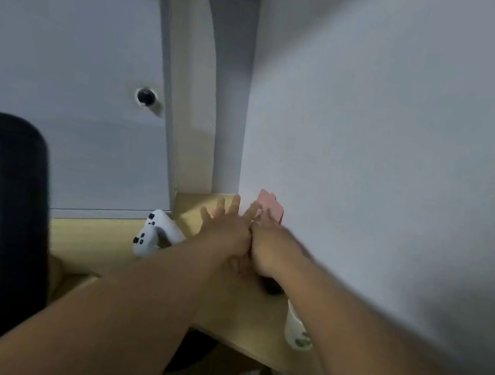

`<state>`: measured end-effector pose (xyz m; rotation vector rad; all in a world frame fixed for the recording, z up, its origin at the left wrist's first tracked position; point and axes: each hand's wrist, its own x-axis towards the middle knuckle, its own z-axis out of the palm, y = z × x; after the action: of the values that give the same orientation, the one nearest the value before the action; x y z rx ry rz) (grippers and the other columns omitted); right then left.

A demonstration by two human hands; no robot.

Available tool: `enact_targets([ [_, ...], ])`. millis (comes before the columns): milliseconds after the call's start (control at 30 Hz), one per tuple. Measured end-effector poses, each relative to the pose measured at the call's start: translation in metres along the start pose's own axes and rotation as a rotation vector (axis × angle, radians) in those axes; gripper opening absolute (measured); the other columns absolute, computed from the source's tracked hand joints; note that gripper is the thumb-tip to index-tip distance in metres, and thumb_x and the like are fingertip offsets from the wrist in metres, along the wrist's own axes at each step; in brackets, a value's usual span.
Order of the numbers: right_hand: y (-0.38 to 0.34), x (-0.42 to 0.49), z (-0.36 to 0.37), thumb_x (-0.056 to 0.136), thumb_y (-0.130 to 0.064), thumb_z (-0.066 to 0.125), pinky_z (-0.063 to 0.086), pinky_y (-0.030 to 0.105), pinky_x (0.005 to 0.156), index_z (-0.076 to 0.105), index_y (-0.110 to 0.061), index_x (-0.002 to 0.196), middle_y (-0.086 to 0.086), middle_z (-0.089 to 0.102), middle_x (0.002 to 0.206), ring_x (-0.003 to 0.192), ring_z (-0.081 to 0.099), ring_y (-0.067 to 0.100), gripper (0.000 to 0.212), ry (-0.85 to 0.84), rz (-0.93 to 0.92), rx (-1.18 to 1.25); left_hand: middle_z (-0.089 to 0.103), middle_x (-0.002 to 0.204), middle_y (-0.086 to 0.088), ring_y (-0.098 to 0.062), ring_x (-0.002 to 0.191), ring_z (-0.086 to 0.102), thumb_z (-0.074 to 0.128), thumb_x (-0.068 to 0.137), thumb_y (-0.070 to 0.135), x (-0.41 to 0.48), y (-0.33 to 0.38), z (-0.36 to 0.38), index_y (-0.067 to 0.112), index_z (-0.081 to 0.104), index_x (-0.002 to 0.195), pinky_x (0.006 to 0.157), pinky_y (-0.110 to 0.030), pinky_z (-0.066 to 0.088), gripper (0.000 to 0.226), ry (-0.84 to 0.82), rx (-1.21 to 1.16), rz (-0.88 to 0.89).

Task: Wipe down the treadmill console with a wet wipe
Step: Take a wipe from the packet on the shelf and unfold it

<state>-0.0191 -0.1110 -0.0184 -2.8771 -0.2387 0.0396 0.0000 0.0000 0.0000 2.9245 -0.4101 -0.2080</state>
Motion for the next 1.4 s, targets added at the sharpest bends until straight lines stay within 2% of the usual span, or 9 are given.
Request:
enact_targets([
  [100, 0.007, 0.019, 0.0, 0.087, -0.025, 0.067, 0.016, 0.041, 0.121, 0.015, -0.016, 0.156, 0.008, -0.009, 0.164, 0.151, 0.003, 0.024, 0.087, -0.128, -0.043, -0.079, -0.018, 0.165, 0.0, -0.032, 0.152, -0.015, 0.04, 0.103, 0.033, 0.029, -0.005, 0.006, 0.041, -0.008, 0.156, 0.118, -0.064, -0.004, 0.072, -0.045, 0.09, 0.044],
  [233, 0.009, 0.041, 0.015, 0.09, -0.013, 0.062, 0.021, 0.04, 0.119, 0.041, 0.002, 0.143, 0.017, 0.029, 0.157, 0.141, 0.031, 0.029, 0.059, -0.217, 0.014, -0.094, 0.014, 0.165, 0.0, -0.031, 0.149, 0.02, 0.04, 0.101, 0.025, 0.065, -0.023, 0.023, 0.027, 0.021, 0.155, 0.115, -0.054, 0.026, 0.058, -0.034, 0.139, 0.137],
  [400, 0.009, 0.035, 0.017, 0.09, -0.018, 0.057, 0.025, 0.039, 0.118, 0.019, -0.01, 0.155, 0.008, 0.012, 0.163, 0.145, 0.025, 0.027, 0.076, -0.107, -0.006, -0.077, 0.066, 0.113, -0.012, -0.033, 0.104, 0.06, 0.046, 0.093, 0.019, 0.058, -0.018, 0.017, 0.018, 0.063, 0.11, 0.07, -0.032, 0.037, 0.024, 0.237, 0.136, 0.126],
  [567, -0.01, -0.016, -0.023, 0.09, -0.013, 0.043, 0.045, 0.034, 0.077, 0.054, -0.018, 0.111, 0.002, 0.052, 0.114, 0.105, 0.057, 0.025, 0.024, 0.269, 0.007, 0.057, 0.067, 0.098, -0.016, -0.035, 0.093, 0.064, 0.047, 0.093, 0.007, 0.015, 0.006, -0.019, 0.008, 0.067, 0.097, 0.067, -0.034, 0.043, 0.02, 0.449, -0.114, -0.002],
  [733, -0.035, -0.108, -0.087, 0.094, -0.016, 0.054, 0.028, 0.015, 0.065, 0.063, -0.015, 0.114, -0.001, 0.062, 0.119, 0.105, 0.059, 0.02, 0.022, 0.61, 0.065, 0.23, 0.052, 0.11, -0.012, -0.03, 0.095, 0.058, 0.059, 0.091, 0.013, -0.074, 0.048, -0.072, 0.006, 0.059, 0.099, 0.075, -0.038, 0.049, 0.011, 0.549, -0.4, 0.052],
  [867, -0.056, -0.175, -0.115, 0.089, -0.013, 0.065, 0.044, 0.018, 0.068, 0.065, -0.017, 0.095, 0.0, 0.068, 0.09, 0.08, 0.062, 0.013, 0.007, 0.806, 0.032, 0.576, 0.059, 0.085, -0.008, -0.029, 0.076, 0.062, 0.075, 0.081, 0.02, -0.164, 0.055, -0.112, 0.016, 0.047, 0.074, 0.059, -0.036, 0.047, 0.029, 0.523, -0.595, 0.202],
  [1167, -0.172, -0.261, -0.121, 0.095, -0.02, 0.062, 0.054, 0.033, 0.067, 0.069, -0.034, 0.074, -0.001, 0.067, 0.068, 0.067, 0.064, 0.024, 0.026, 0.604, -0.28, 0.83, 0.064, 0.077, -0.011, -0.021, 0.065, 0.065, 0.066, 0.089, -0.002, -0.336, -0.048, -0.148, 0.004, 0.064, 0.086, 0.058, -0.028, 0.058, 0.007, 0.474, -1.192, 0.257],
  [1267, -0.22, -0.263, -0.107, 0.097, -0.035, 0.058, 0.05, 0.043, 0.06, 0.061, -0.022, 0.063, -0.002, 0.055, 0.056, 0.062, 0.059, 0.028, 0.036, 0.564, -0.292, 0.872, 0.067, 0.064, -0.009, -0.019, 0.057, 0.063, 0.059, 0.099, 0.016, -0.374, -0.091, -0.147, 0.009, 0.067, 0.076, 0.054, -0.027, 0.054, 0.025, 0.44, -1.185, 0.124],
  [1400, -0.291, -0.256, -0.092, 0.092, -0.026, 0.066, 0.061, 0.038, 0.062, 0.059, 0.003, 0.082, 0.025, 0.065, 0.083, 0.08, 0.068, 0.034, 0.032, 0.435, -0.337, 1.074, 0.071, 0.079, -0.011, -0.015, 0.068, 0.062, 0.055, 0.092, 0.053, -0.416, -0.154, -0.153, 0.008, 0.077, 0.089, 0.062, -0.024, 0.05, 0.05, 0.376, -1.085, 0.121],
])
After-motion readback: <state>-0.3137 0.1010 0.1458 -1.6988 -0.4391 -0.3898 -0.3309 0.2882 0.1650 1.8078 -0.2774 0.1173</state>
